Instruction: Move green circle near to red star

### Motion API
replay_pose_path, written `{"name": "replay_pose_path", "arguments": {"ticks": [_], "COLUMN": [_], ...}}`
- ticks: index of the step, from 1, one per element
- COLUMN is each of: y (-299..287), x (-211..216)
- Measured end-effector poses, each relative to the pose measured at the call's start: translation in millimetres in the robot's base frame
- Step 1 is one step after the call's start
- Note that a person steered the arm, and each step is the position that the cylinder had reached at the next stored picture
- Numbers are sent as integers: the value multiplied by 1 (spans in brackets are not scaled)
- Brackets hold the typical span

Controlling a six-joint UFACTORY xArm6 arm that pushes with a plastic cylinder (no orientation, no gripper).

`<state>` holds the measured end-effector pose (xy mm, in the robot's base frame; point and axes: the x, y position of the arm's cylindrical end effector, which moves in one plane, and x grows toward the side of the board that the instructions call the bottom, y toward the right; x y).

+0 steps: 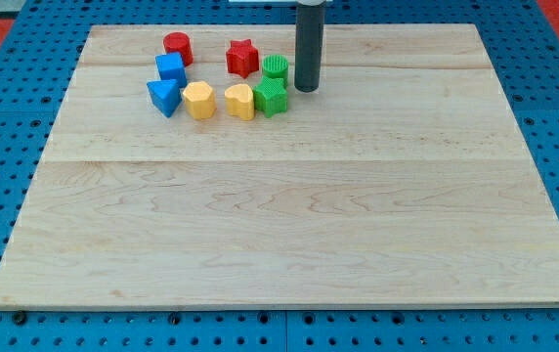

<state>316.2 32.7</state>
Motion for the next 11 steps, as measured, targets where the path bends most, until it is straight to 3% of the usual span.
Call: {"name": "replay_pose_path", "arguments": {"ticks": [2,4,9,11], "y": [15,-25,-19,-17], "x": [39,38,3,-36]}}
